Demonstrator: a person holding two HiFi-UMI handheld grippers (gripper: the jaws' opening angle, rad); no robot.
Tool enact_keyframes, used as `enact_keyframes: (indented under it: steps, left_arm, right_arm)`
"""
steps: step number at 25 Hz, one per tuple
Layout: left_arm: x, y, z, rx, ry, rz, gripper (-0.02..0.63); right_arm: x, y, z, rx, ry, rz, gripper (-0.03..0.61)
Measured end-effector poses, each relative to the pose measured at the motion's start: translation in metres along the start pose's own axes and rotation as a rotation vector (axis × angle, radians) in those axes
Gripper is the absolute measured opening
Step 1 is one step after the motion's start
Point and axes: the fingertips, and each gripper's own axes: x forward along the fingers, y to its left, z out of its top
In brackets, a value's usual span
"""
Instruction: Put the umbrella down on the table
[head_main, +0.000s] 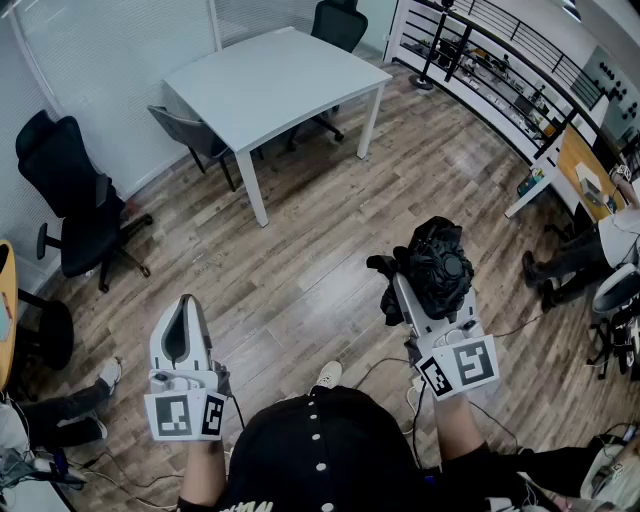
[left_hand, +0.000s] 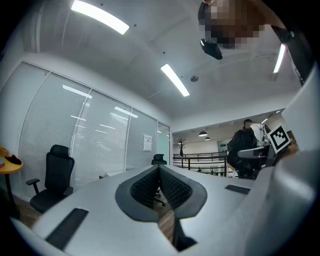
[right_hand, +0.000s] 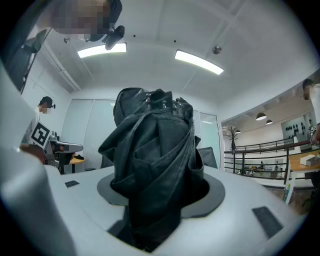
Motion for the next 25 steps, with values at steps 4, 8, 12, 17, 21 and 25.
enact_keyframes:
  steps: [4, 8, 12, 17, 21, 25]
  left_arm:
    - [0.005, -0.002, -0.004, -0.001, 0.006, 0.006, 0.015]
    - [0.008, -0.006, -0.008, 0.004, 0.015, 0.010, 0.015]
    - [0.019, -0.009, -0.015, 0.005, 0.029, 0.014, 0.015]
    - [0.042, -0.023, -0.020, 0.002, 0.044, 0.018, 0.015]
    - [0.059, -0.030, -0.026, -0.008, 0.062, 0.019, 0.015]
    - [0.059, -0.037, -0.036, 0.000, 0.084, 0.018, 0.015]
  right_arm:
    - [0.004, -0.006, -0.002, 0.002, -0.004, 0.000, 0.262]
    - [0.002, -0.014, -0.005, 0.014, -0.008, -0.008, 0.262]
    - [0.004, -0.027, -0.011, 0.062, -0.023, -0.017, 0.262]
    - [0.011, -0.049, -0.019, 0.081, -0.012, -0.023, 0.262]
    - [0.024, -0.063, -0.024, 0.094, -0.008, -0.030, 0.262]
    - [0.023, -0.068, -0.033, 0.098, -0.010, -0.032, 0.262]
